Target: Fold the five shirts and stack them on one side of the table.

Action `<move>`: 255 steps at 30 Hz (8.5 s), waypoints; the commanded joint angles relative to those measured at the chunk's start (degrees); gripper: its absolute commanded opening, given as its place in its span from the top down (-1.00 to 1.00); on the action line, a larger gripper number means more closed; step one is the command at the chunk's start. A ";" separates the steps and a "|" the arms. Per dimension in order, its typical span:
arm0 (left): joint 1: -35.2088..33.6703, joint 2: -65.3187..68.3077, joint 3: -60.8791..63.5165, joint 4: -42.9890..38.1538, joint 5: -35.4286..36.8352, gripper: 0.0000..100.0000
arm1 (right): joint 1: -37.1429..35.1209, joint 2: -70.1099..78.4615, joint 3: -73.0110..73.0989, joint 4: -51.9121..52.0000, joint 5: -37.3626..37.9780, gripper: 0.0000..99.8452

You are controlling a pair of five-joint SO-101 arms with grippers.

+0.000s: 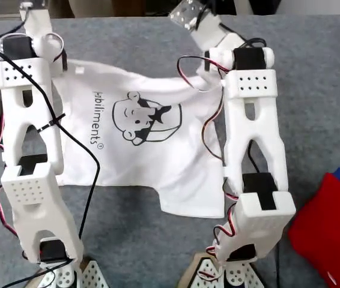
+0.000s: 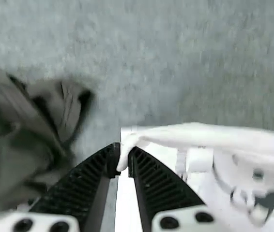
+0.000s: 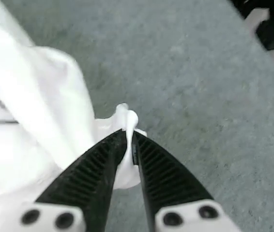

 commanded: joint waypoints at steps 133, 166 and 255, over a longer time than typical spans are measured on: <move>-3.16 -17.89 71.30 -33.93 2.46 0.96 | -0.04 30.02 -24.48 27.16 -15.65 0.60; -3.16 -17.80 70.95 -34.02 2.46 0.96 | 4.97 26.24 -22.81 27.34 -16.09 0.99; 0.53 -82.15 79.03 -39.56 11.96 0.96 | 6.81 -48.92 7.87 -11.34 -0.18 0.99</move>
